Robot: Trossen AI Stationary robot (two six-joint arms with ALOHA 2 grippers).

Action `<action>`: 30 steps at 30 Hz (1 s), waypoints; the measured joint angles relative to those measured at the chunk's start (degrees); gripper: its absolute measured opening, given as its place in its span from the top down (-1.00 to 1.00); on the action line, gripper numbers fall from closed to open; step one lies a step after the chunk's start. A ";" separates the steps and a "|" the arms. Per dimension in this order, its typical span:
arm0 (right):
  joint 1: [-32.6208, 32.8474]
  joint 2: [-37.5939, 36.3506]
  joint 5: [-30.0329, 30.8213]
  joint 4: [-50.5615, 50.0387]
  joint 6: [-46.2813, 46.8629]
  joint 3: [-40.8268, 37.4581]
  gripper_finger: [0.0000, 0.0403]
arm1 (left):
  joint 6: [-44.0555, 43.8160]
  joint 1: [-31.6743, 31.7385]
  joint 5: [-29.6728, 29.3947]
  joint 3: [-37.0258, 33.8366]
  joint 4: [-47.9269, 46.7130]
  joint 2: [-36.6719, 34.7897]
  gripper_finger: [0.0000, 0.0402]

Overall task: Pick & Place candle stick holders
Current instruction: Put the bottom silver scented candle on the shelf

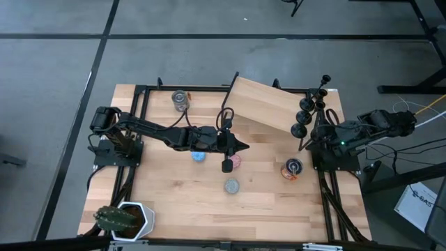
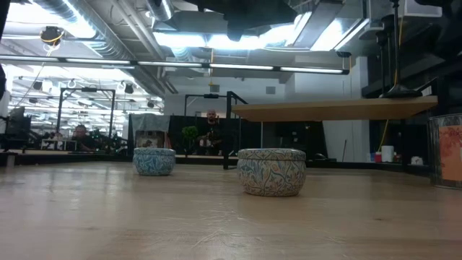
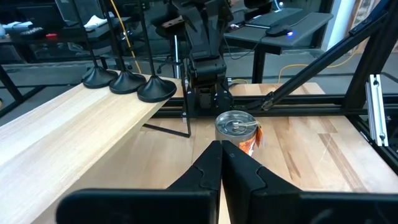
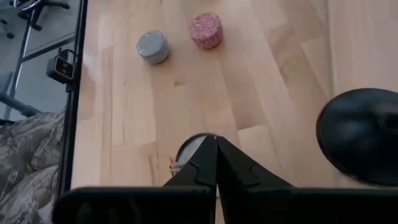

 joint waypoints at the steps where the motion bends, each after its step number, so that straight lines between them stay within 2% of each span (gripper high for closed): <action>1: 0.00 0.00 0.38 0.01 0.63 0.00 0.98 | 0.00 0.00 0.00 0.00 -0.01 0.00 0.99; 6: 0.00 0.00 1.17 0.29 0.77 0.00 0.98 | 0.00 -0.04 0.00 0.00 -0.02 0.00 0.99; 10: 0.00 0.00 0.93 0.38 5.07 0.00 0.98 | 0.00 -0.11 0.00 0.00 -0.02 0.00 0.96; 14: 0.02 0.09 -4.16 1.21 5.03 0.00 0.98 | 0.23 -0.11 0.00 0.00 -0.02 0.00 0.97; 19: 1.20 2.13 -9.87 0.91 0.65 -2.84 0.98 | 2.74 -0.09 0.00 0.00 0.00 0.00 0.99; 24: 4.51 6.31 -12.72 4.39 2.75 -10.18 0.98 | 5.14 -0.09 0.00 0.02 0.44 0.00 0.98; 26: 6.96 9.01 -16.54 5.89 5.50 -12.15 0.98 | 6.05 -0.09 0.00 0.02 1.11 0.00 0.96; 30: 13.10 13.45 -13.82 7.47 8.83 -10.87 0.98 | 7.63 -0.09 0.00 0.09 2.85 0.00 0.95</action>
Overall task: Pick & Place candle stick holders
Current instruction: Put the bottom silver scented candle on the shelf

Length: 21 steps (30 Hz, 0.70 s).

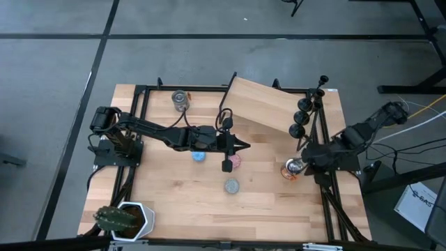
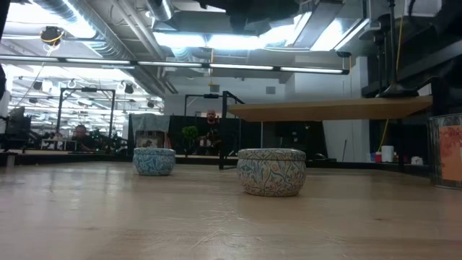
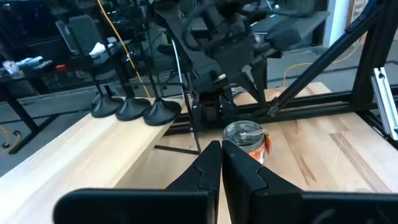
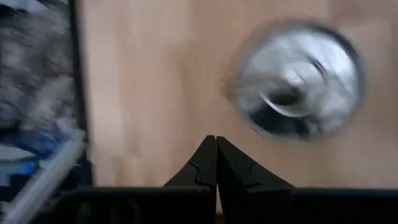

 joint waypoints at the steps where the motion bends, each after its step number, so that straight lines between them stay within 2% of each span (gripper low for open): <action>1: 1.56 0.88 1.02 -1.43 1.39 0.03 0.98 | 0.24 0.00 0.00 0.00 0.19 0.00 0.95; 10: 12.71 2.25 5.69 -0.08 7.87 3.17 0.99 | 0.55 0.00 0.00 0.00 0.21 0.00 0.99; 16: 20.00 3.02 6.51 -3.69 17.22 3.05 0.99 | 0.55 0.00 0.00 0.00 0.21 0.00 0.96; 18: 21.77 4.03 8.59 -7.03 19.22 2.45 0.99 | 0.55 0.00 0.00 0.00 0.21 0.00 0.96; 21: 23.33 6.06 11.83 -6.35 18.12 2.00 0.99 | 0.55 0.04 0.00 0.00 0.17 0.00 0.98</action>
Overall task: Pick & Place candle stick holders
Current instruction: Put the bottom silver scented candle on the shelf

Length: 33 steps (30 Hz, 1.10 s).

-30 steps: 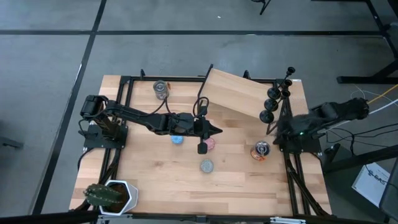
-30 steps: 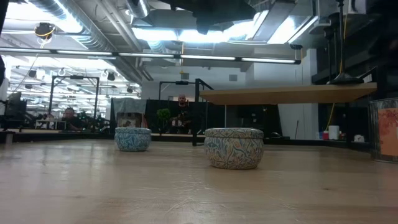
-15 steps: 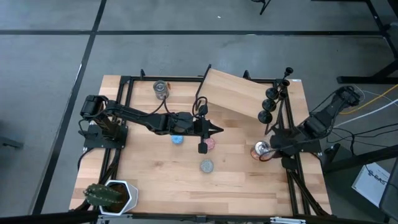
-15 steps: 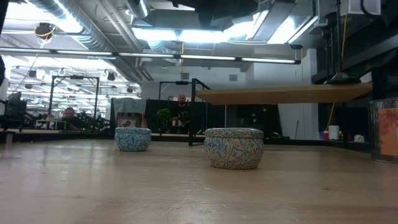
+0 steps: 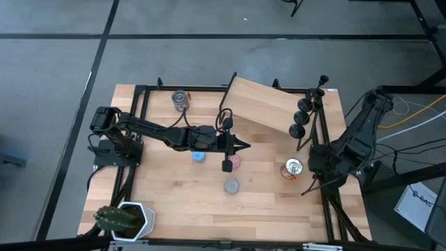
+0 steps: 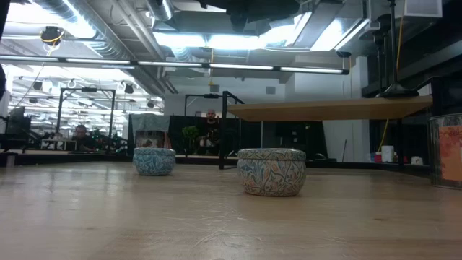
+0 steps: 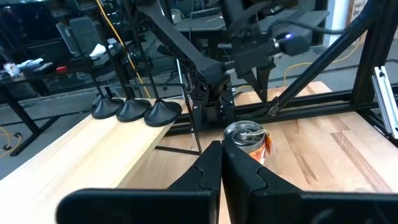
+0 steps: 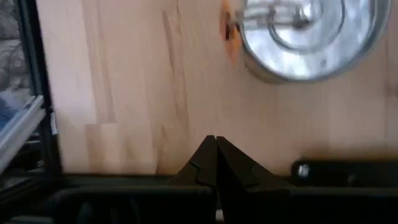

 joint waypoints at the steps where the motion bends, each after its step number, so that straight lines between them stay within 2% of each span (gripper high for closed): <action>1: 0.37 0.83 1.15 -0.32 -0.17 -0.16 0.99 | 0.00 0.00 0.00 0.00 0.02 0.00 0.98; 7: 1.58 7.99 1.90 -0.52 -1.82 -0.17 0.99 | 0.00 -0.02 0.00 0.00 0.02 0.00 0.99; 21: -0.83 25.35 11.04 -2.85 3.77 -0.19 0.99 | 0.00 -0.04 0.00 0.00 0.04 0.00 0.99; 27: -3.78 29.19 12.54 2.27 1.72 -0.19 0.99 | 0.00 -0.04 0.00 0.00 0.04 0.00 0.96; 33: -7.29 31.21 19.80 12.66 -8.75 -0.19 0.99 | 0.00 -0.05 0.00 0.00 0.03 0.00 0.98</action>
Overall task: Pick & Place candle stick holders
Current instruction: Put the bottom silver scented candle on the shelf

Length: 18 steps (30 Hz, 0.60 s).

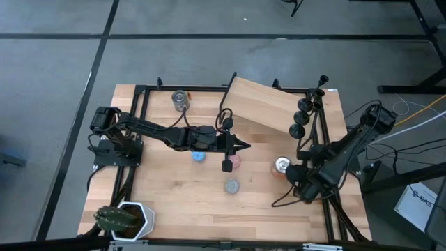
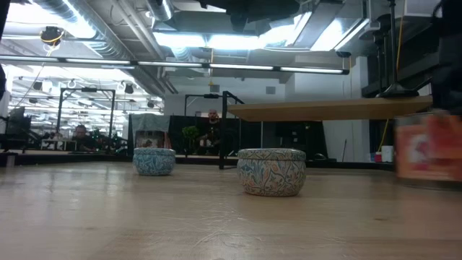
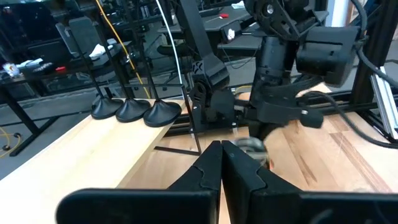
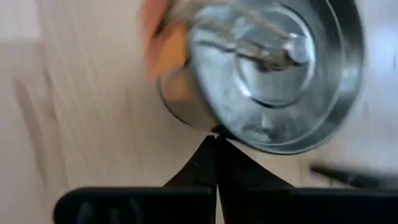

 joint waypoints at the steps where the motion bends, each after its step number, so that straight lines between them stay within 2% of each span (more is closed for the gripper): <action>1: -0.65 0.30 1.61 1.90 -2.58 0.00 0.99 | 0.00 -0.01 0.00 0.00 0.01 0.00 0.99; 9: -6.73 1.70 16.19 13.20 -22.49 0.00 0.99 | -0.14 -0.14 0.00 0.00 0.00 -0.01 0.97; 12: -9.45 1.70 18.18 18.14 -30.40 0.00 0.99 | -0.07 -0.44 -0.02 0.00 -0.01 -0.02 0.96; 18: -15.67 1.70 18.15 31.25 -45.49 0.02 0.99 | -0.04 -0.69 0.02 0.00 -0.01 -0.02 0.99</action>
